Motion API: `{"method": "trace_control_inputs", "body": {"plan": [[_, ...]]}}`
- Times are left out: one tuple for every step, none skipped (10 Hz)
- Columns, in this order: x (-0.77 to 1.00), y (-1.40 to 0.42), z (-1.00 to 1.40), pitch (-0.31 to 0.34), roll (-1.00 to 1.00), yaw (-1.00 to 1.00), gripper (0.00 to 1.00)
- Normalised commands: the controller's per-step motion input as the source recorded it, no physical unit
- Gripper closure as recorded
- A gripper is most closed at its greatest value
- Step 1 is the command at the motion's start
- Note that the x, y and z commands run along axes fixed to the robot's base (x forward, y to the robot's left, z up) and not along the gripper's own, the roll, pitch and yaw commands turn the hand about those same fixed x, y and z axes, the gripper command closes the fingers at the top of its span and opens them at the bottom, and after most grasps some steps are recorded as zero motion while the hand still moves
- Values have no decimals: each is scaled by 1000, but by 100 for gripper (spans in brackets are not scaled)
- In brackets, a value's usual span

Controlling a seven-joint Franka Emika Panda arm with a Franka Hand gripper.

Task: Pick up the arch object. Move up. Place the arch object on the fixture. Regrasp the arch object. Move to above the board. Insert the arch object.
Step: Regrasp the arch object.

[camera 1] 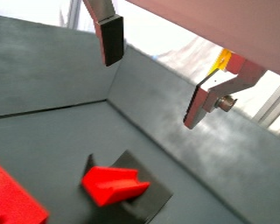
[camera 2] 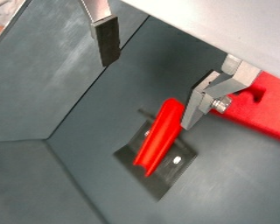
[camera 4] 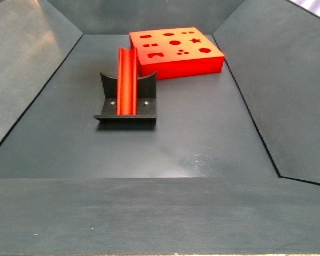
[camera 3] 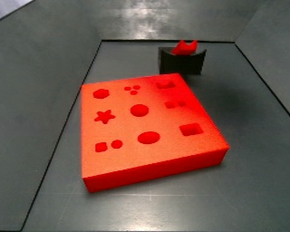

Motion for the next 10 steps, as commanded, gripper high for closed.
{"method": "trace_control_inputs", "body": {"plan": [[107, -43, -6, 141, 1000, 95, 0], [106, -50, -7, 176, 1000, 132, 0], [103, -49, -5, 189, 1000, 155, 0], [102, -50, -10, 197, 926, 204, 0], [103, -52, -12, 174, 739, 218, 0], [108, -55, -10, 137, 491, 233, 0], [108, -53, -8, 115, 376, 236, 0], [95, -39, 0, 69, 235, 232, 0], [84, -42, -3, 31, 192, 225, 0], [82, -49, -9, 2, 173, 203, 0]]}}
